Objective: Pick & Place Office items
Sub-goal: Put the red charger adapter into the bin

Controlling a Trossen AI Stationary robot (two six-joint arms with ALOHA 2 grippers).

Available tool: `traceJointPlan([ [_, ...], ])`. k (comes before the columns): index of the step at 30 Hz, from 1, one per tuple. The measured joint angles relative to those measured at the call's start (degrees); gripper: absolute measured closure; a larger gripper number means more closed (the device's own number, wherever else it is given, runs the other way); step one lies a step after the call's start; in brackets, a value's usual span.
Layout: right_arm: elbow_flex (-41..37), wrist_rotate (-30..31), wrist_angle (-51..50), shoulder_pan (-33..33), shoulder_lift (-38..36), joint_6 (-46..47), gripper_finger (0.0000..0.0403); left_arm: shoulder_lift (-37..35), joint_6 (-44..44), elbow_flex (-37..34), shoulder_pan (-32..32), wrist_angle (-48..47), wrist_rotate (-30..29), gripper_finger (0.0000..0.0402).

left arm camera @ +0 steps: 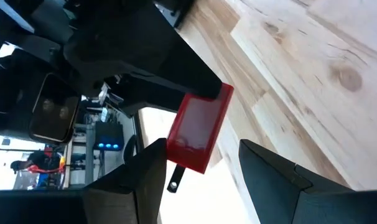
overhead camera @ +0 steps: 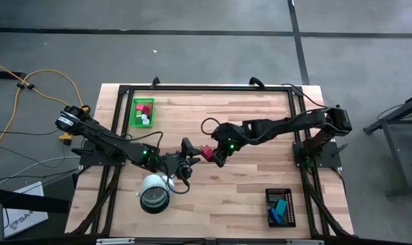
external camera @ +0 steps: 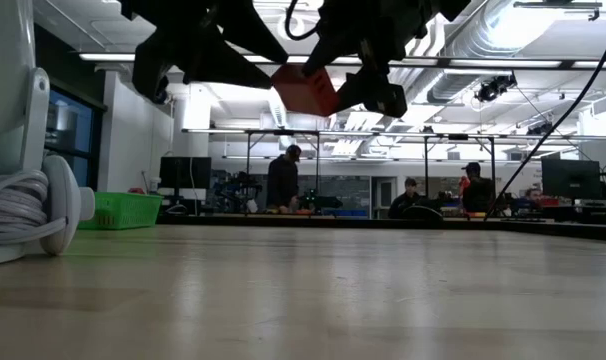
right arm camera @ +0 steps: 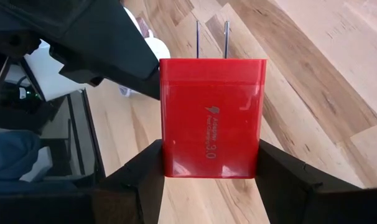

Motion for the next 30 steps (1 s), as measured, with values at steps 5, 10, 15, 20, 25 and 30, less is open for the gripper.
traceJointPlan([
  [5,0.00,-0.10,0.02,-0.04,0.00,0.09,0.0207,-0.02,1.34,0.07,0.30,-0.10,0.46,0.0209],
  [10,0.00,-0.18,0.07,-0.04,0.00,0.07,0.0207,-0.02,4.01,0.31,0.42,0.10,0.72,0.0209],
  [15,0.00,-0.14,0.15,-0.04,0.00,0.07,0.0207,-0.02,4.10,0.50,1.54,0.36,1.42,0.0209],
  [20,0.00,-0.14,0.24,-0.04,0.00,0.28,0.0207,-0.02,4.53,0.66,2.70,0.32,3.26,0.0209],
  [25,0.00,0.26,0.22,-0.04,0.00,0.46,0.0207,-0.02,5.44,0.66,2.64,0.32,3.26,0.0209],
  [30,0.00,0.34,0.24,-0.42,0.00,0.46,0.0207,-0.02,5.96,0.66,2.67,0.17,3.74,0.0209],
])
